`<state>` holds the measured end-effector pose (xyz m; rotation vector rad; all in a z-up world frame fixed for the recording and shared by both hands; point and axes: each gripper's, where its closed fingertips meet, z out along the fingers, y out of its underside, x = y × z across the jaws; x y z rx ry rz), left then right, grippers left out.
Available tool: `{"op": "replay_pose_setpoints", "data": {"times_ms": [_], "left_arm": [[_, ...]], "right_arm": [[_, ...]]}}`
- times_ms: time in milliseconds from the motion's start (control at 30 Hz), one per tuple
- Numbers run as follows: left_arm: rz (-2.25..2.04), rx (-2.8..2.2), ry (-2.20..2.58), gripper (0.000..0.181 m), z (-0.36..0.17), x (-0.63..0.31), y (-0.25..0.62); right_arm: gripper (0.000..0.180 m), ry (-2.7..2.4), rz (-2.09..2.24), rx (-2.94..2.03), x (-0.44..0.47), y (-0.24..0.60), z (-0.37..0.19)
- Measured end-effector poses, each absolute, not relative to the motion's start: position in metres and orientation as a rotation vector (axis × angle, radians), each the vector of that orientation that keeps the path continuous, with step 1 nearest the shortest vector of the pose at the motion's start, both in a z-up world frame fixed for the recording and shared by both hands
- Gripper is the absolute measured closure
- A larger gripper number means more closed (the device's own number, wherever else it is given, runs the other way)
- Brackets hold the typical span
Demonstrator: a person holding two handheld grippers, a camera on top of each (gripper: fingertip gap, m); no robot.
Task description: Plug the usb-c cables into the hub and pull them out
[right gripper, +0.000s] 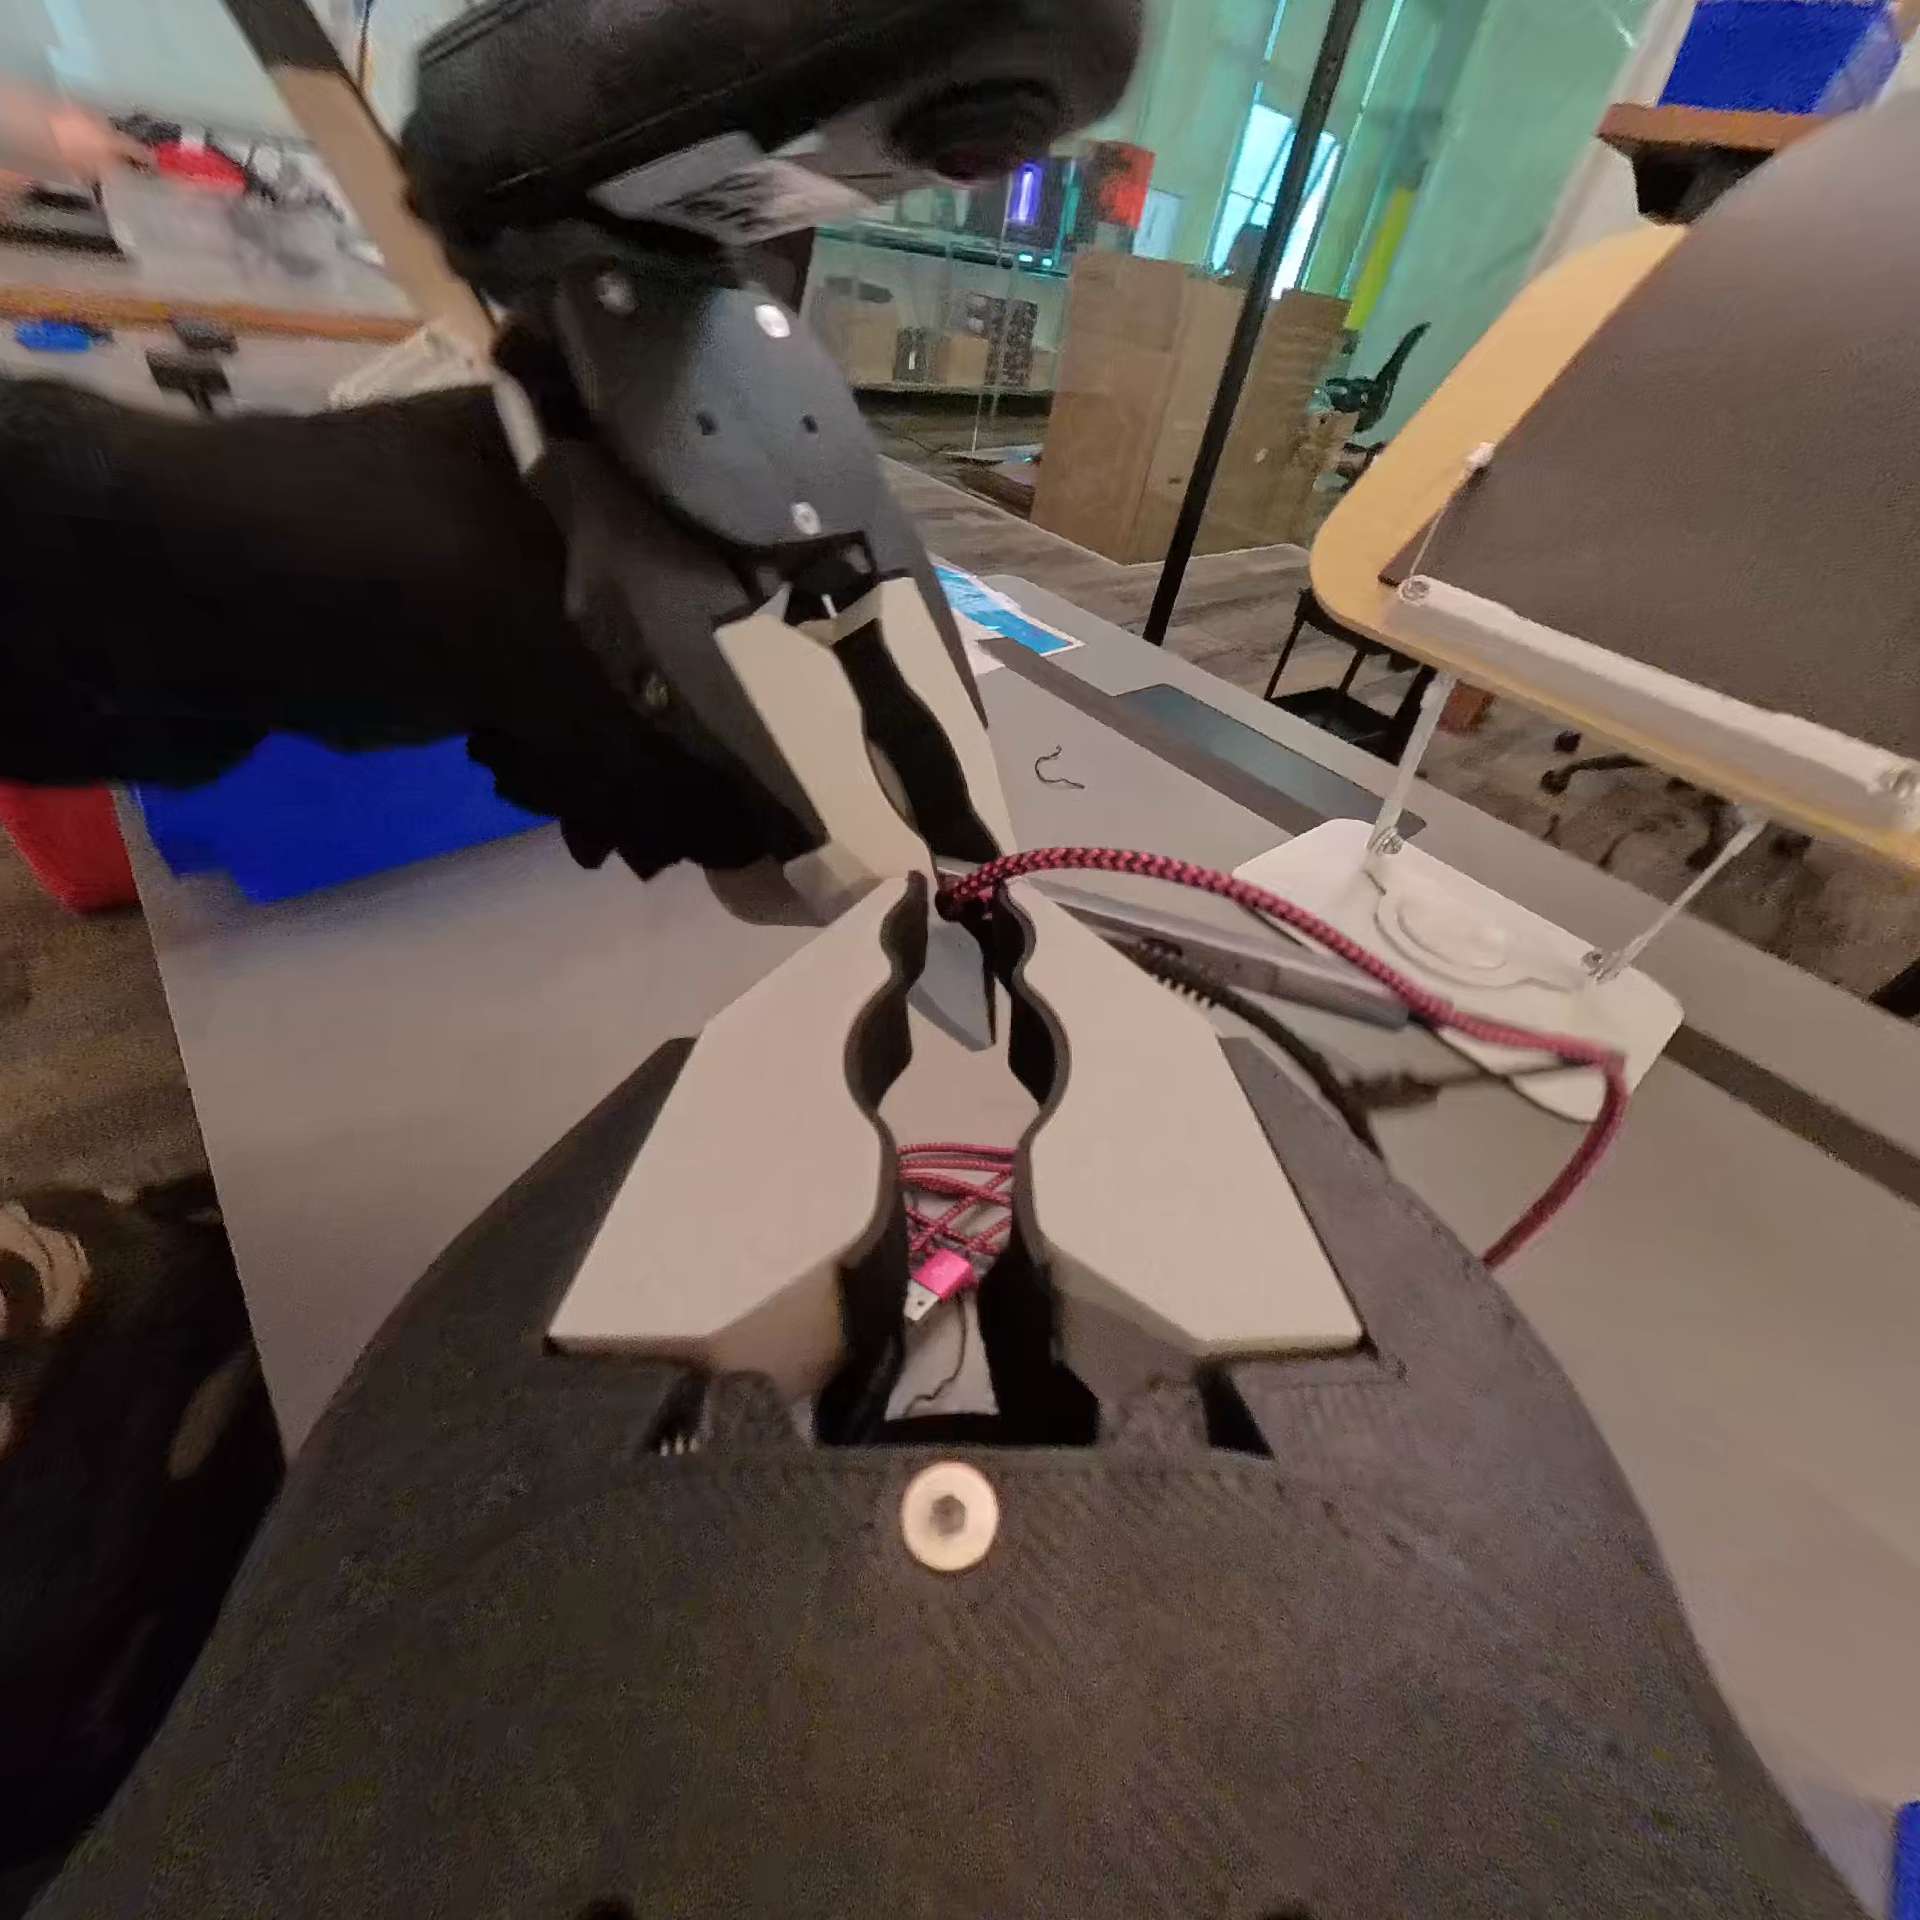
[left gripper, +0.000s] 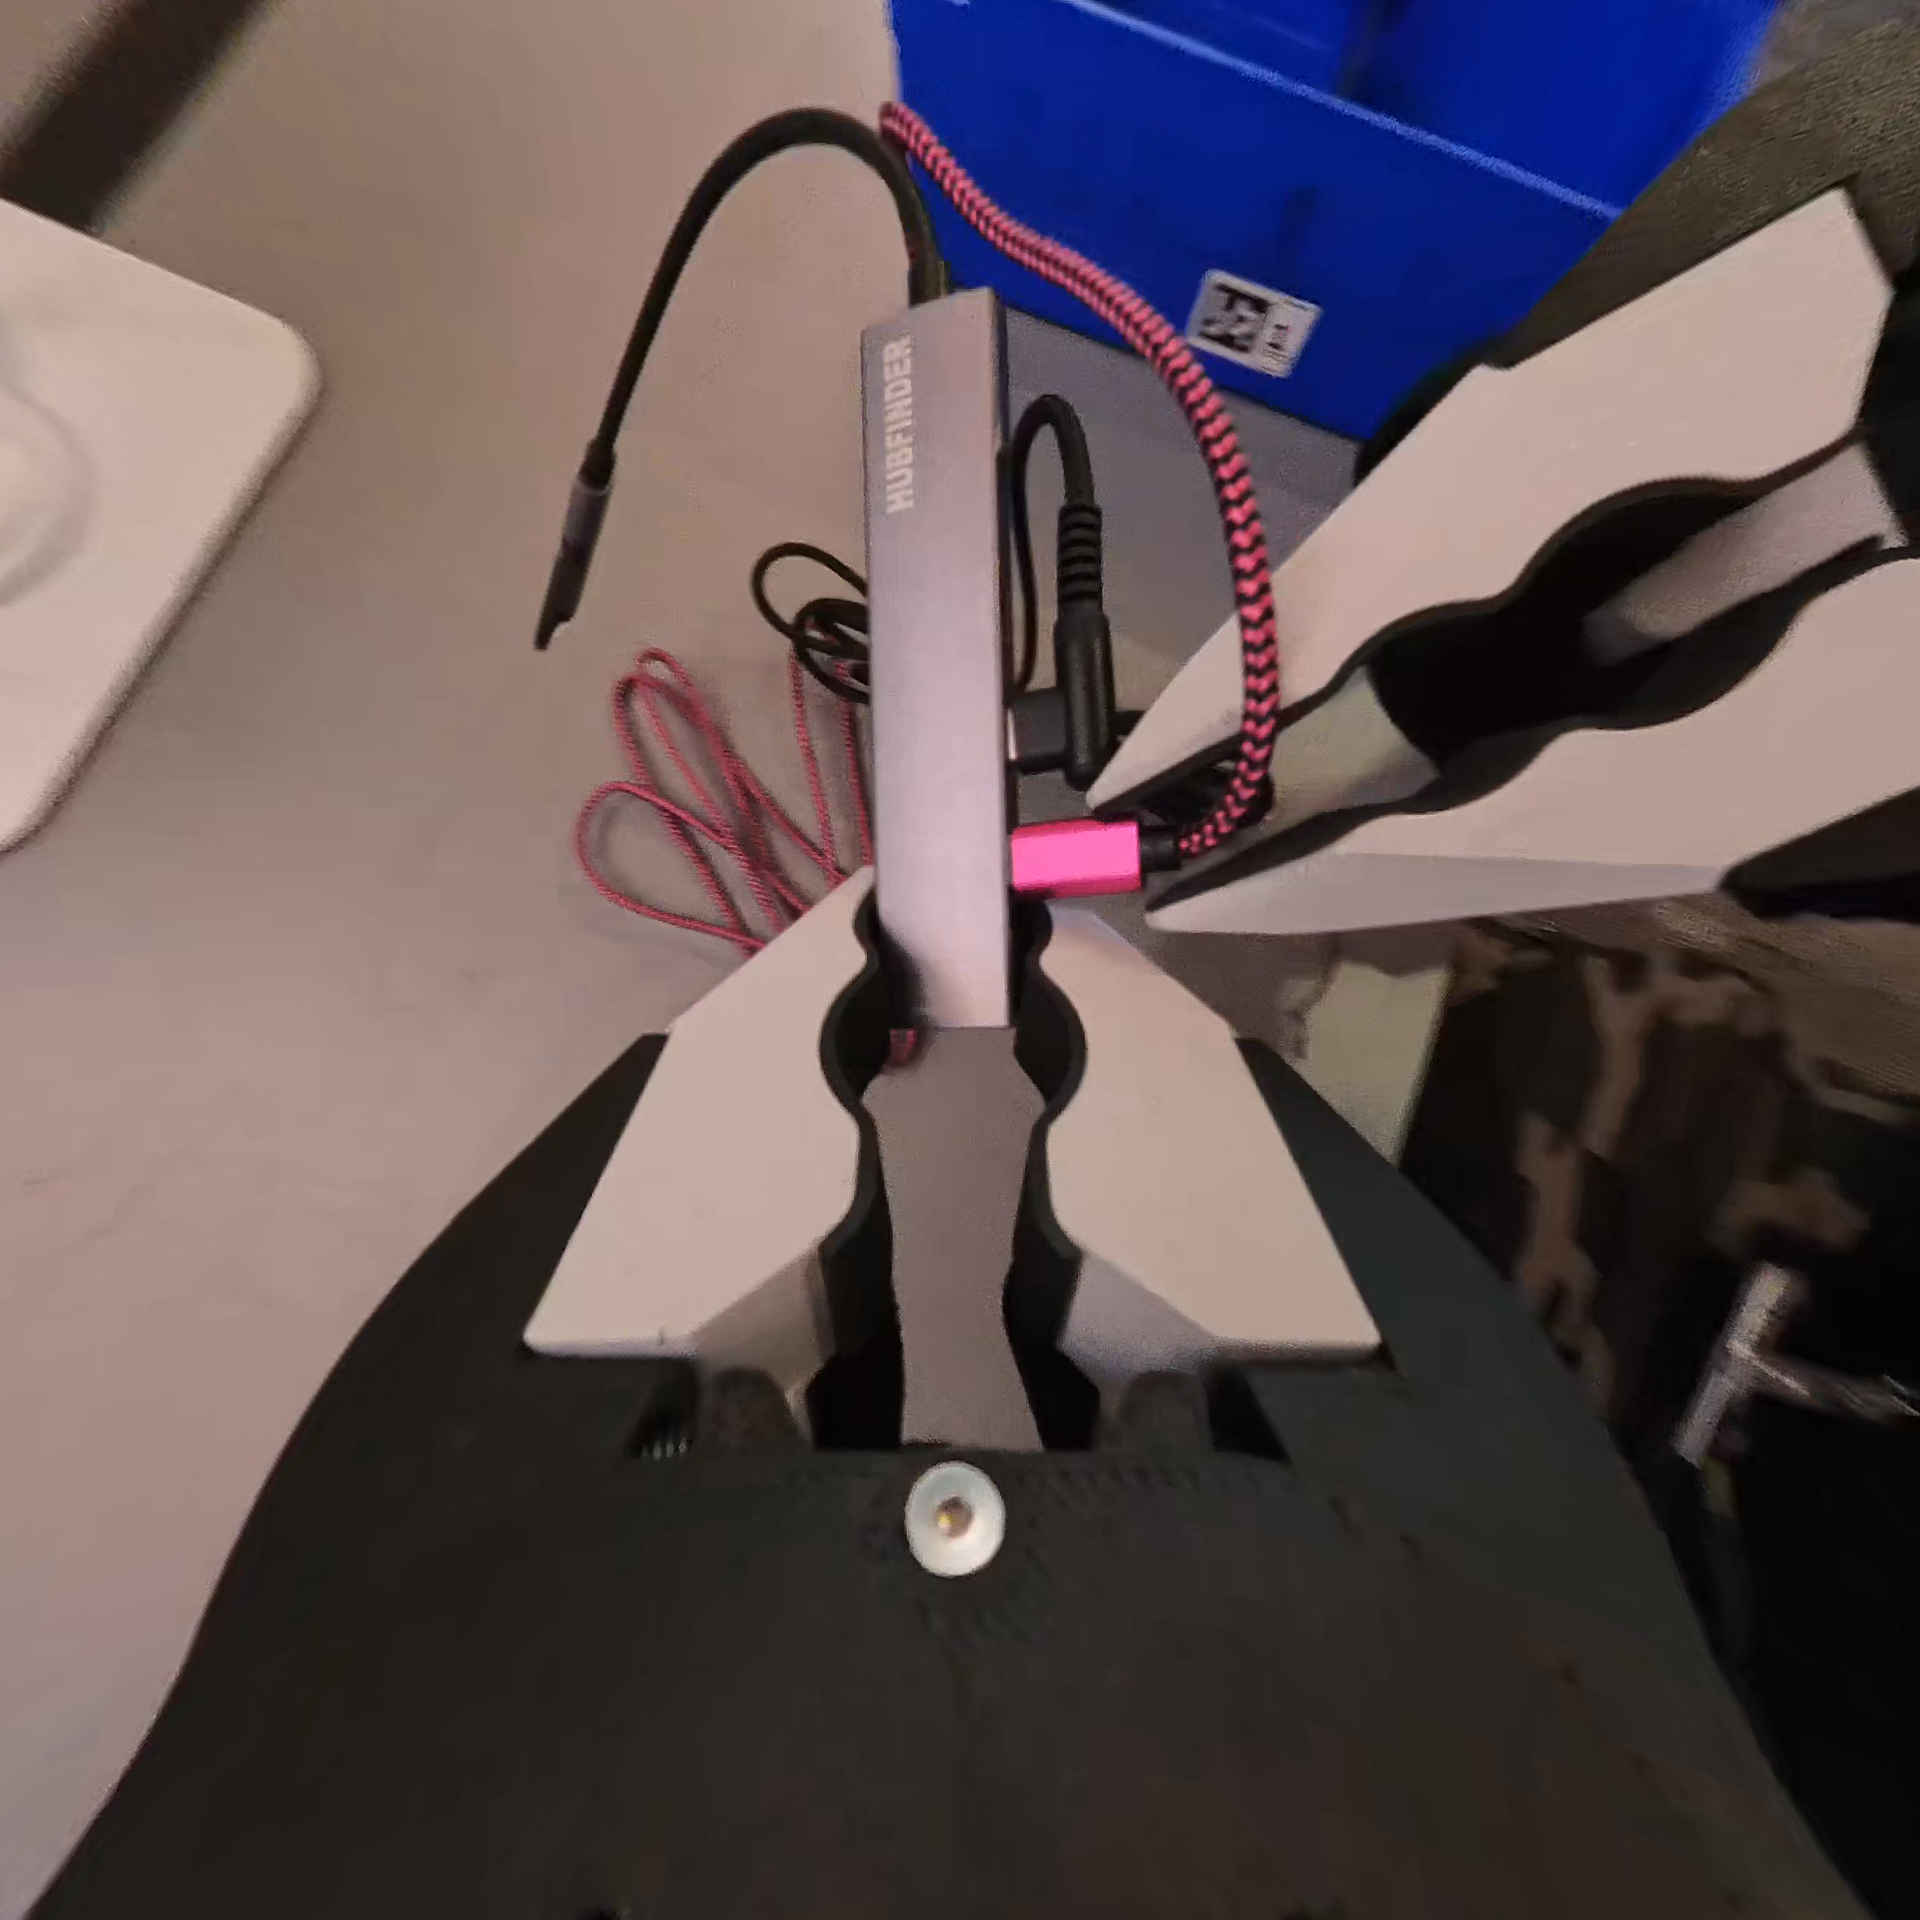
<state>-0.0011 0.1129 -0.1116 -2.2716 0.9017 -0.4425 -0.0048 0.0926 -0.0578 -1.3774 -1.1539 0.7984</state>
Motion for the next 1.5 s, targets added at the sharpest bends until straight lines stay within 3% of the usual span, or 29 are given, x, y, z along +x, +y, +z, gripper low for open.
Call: {"op": "replay_pose_setpoints", "data": {"times_ms": [233,600,900,1033,1233,1500], "left_arm": [[-0.151,-2.184,0.791,0.164,-0.104,-0.007,0.130],[-0.488,-2.113,0.473,0.163,-0.096,0.002,0.144],[-0.633,-2.050,0.348,0.163,-0.098,0.007,0.149],[-0.645,-1.972,0.337,0.163,-0.087,0.009,0.150],[-0.762,-1.961,0.282,0.163,-0.089,0.012,0.152],[-0.821,-1.943,0.230,0.163,-0.089,0.017,0.154]], "right_arm": [[0.173,-1.078,0.760,-1.418,-0.002,0.103,-0.054],[0.177,-1.165,0.353,-1.308,-0.002,0.118,-0.049],[0.178,-1.159,0.442,-1.320,-0.002,0.123,-0.049],[0.178,-1.123,0.735,-1.323,0.001,0.122,-0.041],[0.179,-1.183,0.360,-1.279,-0.001,0.121,-0.044],[0.179,-1.141,0.629,-1.344,0.006,0.126,-0.042]]}}
